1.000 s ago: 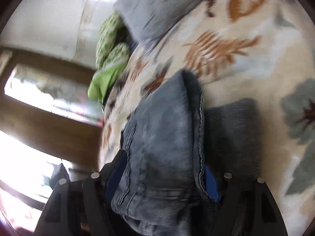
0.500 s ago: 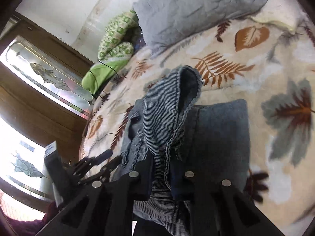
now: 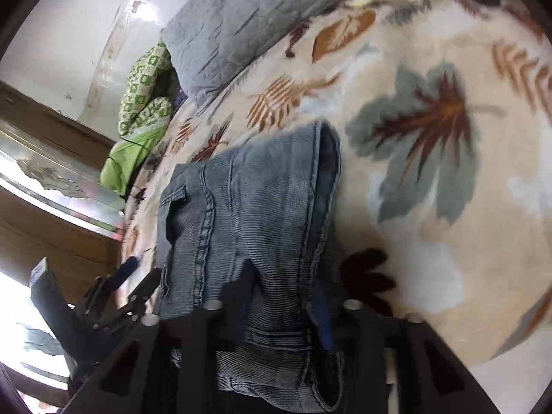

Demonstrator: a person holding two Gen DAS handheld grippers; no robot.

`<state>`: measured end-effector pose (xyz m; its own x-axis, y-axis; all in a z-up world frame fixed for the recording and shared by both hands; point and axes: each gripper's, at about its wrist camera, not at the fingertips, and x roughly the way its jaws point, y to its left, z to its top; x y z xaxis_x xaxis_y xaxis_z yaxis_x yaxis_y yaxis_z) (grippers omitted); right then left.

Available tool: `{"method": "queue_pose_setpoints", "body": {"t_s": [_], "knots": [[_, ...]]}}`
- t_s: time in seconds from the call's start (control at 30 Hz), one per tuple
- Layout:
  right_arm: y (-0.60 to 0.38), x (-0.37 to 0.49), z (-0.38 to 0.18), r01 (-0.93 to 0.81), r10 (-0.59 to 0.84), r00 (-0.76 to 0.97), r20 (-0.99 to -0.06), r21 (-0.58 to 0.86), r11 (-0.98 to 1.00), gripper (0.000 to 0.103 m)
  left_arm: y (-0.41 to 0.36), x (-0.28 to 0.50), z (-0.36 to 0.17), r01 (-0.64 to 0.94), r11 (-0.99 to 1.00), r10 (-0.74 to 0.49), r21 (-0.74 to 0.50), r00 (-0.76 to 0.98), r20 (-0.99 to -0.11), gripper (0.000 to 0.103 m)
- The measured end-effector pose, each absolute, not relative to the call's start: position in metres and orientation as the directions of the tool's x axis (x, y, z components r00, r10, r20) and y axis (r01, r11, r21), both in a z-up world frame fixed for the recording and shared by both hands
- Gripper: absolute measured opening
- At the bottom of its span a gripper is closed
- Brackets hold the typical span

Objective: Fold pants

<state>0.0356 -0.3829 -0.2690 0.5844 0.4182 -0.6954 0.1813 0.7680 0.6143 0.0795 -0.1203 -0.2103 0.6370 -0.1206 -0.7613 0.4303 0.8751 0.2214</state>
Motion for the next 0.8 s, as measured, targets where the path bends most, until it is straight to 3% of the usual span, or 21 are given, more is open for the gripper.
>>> {"method": "queue_pose_setpoints", "body": {"t_s": [0.07, 0.33, 0.53, 0.63, 0.8], "knots": [[-0.381, 0.031, -0.250, 0.162, 0.382, 0.629, -0.677, 0.595, 0.788, 0.056, -0.117, 0.080, -0.208, 0.422, 0.881, -0.121, 0.214, 0.639, -0.760, 0.063], [-0.351, 0.050, -0.215, 0.103, 0.316, 0.675, -0.667, 0.509, 0.855, 0.056, -0.115, 0.075, -0.199, 0.420, 0.882, -0.130, 0.213, 0.651, -0.748, 0.064], [-0.330, 0.083, -0.235, 0.113, 0.279, 0.660, -0.697, 0.460, 0.881, 0.056, -0.115, 0.082, -0.207, 0.412, 0.887, -0.115, 0.210, 0.635, -0.764, 0.065], [-0.334, 0.101, -0.264, 0.175, 0.248, 0.598, -0.762, 0.426, 0.888, 0.056, -0.116, 0.090, -0.221, 0.407, 0.886, -0.087, 0.221, 0.615, -0.784, 0.074], [-0.345, 0.099, -0.274, 0.195, 0.275, 0.606, -0.746, 0.475, 0.858, 0.057, -0.108, 0.097, -0.233, 0.387, 0.902, -0.077, 0.193, 0.584, -0.808, 0.079]]}}
